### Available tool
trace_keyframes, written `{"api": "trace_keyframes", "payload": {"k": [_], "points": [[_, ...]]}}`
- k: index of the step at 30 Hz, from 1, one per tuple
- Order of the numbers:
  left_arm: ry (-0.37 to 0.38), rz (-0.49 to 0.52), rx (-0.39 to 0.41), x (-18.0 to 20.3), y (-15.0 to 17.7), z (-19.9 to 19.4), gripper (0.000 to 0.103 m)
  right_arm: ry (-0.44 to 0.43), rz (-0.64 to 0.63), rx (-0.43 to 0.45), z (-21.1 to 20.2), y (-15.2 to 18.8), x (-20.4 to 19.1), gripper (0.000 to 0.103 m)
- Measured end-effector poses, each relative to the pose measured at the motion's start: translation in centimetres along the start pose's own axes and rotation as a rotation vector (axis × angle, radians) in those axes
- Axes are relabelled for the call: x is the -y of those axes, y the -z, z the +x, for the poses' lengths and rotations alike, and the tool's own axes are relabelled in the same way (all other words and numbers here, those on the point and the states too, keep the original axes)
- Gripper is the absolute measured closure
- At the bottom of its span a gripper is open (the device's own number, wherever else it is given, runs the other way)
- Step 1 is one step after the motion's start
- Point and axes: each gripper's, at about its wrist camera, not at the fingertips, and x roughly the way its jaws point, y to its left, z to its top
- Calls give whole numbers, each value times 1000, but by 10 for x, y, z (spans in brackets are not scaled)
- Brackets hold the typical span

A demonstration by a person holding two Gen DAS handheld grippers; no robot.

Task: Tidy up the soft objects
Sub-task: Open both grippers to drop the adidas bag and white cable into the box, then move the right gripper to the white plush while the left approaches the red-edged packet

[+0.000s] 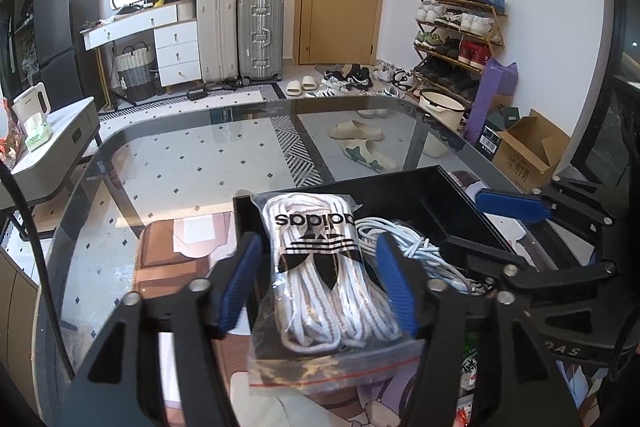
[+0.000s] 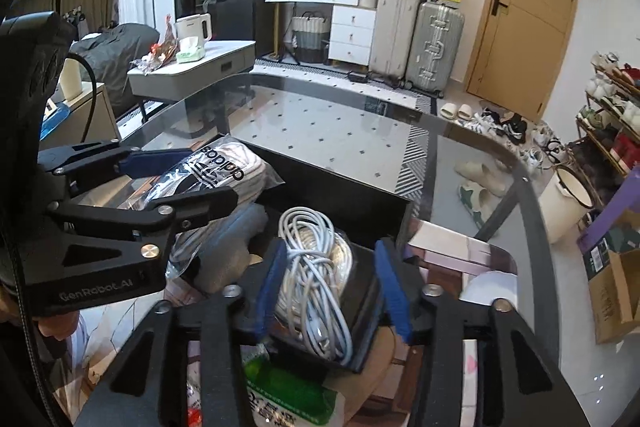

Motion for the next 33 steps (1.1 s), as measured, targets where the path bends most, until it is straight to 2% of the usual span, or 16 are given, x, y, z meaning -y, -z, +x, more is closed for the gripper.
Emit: {"api": "trace_keyframes", "payload": {"k": [1,3,5,9,22,33], "points": [[-1,6,1,1,1,-2,39,-2,7,2,-3,2,2,46],[-8,9,4,1,2,-5,26,7,32,14,-10,9,4,24],[-15,7,21,0,4,-10,11,28,57,40,-19,14,6,14],[-20,4,36,-2,7,-21,0,27,98,61,-34,24,12,2],[-31,-16,66,-8,27,-58,0,18,133,62,-62,53,13,1],[-34,-47,42,-13,55,-70,0,11,174,28,-74,81,13,1]]}}
